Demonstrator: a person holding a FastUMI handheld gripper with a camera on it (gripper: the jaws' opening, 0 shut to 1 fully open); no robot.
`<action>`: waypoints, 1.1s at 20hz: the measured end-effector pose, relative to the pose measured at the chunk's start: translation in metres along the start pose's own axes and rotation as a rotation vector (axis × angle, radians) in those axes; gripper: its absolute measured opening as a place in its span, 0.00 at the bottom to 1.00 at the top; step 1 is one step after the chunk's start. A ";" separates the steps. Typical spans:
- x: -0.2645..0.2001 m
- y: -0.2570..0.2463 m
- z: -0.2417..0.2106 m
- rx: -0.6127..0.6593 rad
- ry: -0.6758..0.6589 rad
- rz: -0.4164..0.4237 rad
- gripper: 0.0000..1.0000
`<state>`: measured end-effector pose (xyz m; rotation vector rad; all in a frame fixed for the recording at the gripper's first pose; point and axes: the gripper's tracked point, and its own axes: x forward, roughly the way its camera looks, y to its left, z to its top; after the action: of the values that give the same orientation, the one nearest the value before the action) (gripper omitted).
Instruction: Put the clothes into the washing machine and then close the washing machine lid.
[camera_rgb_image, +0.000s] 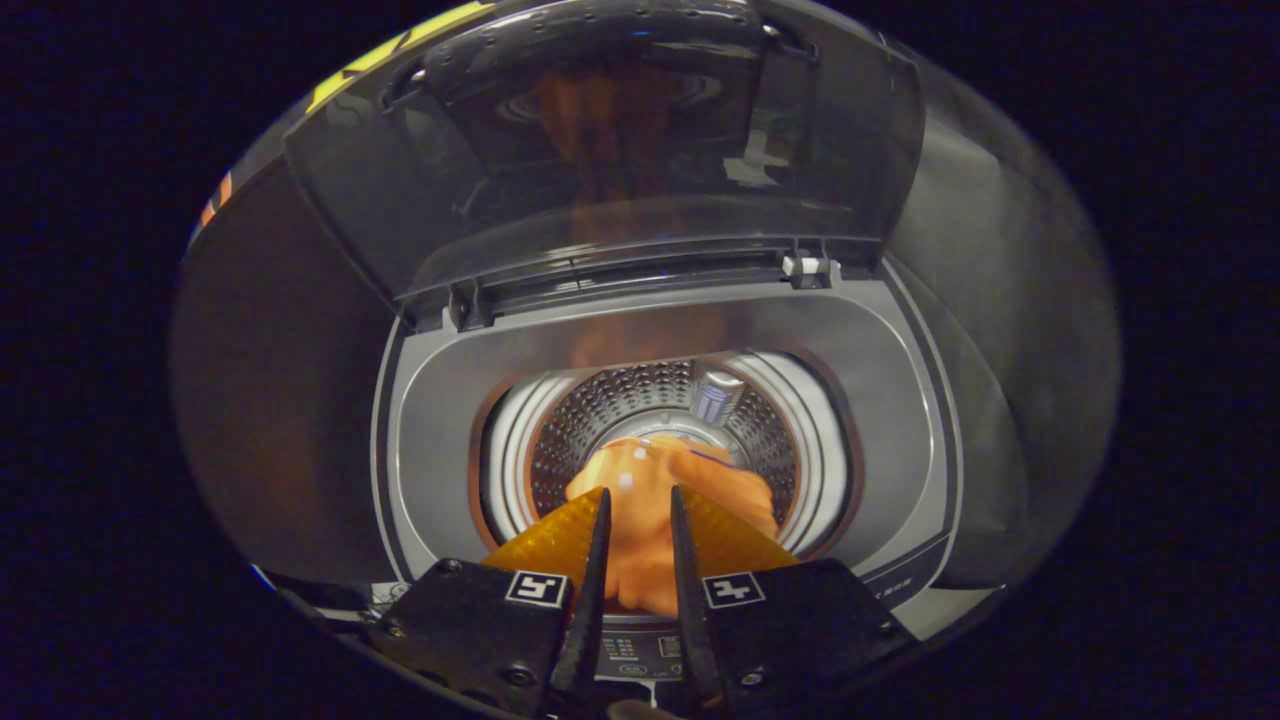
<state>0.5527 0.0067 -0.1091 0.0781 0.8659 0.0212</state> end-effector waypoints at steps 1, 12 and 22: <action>-0.003 0.000 0.000 -0.022 -0.021 -0.007 0.38; -0.058 0.007 -0.007 -0.146 -0.216 -0.030 0.48; -0.127 -0.002 0.020 -0.118 -0.352 -0.036 0.48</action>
<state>0.4859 -0.0026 0.0007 -0.0443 0.5124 0.0239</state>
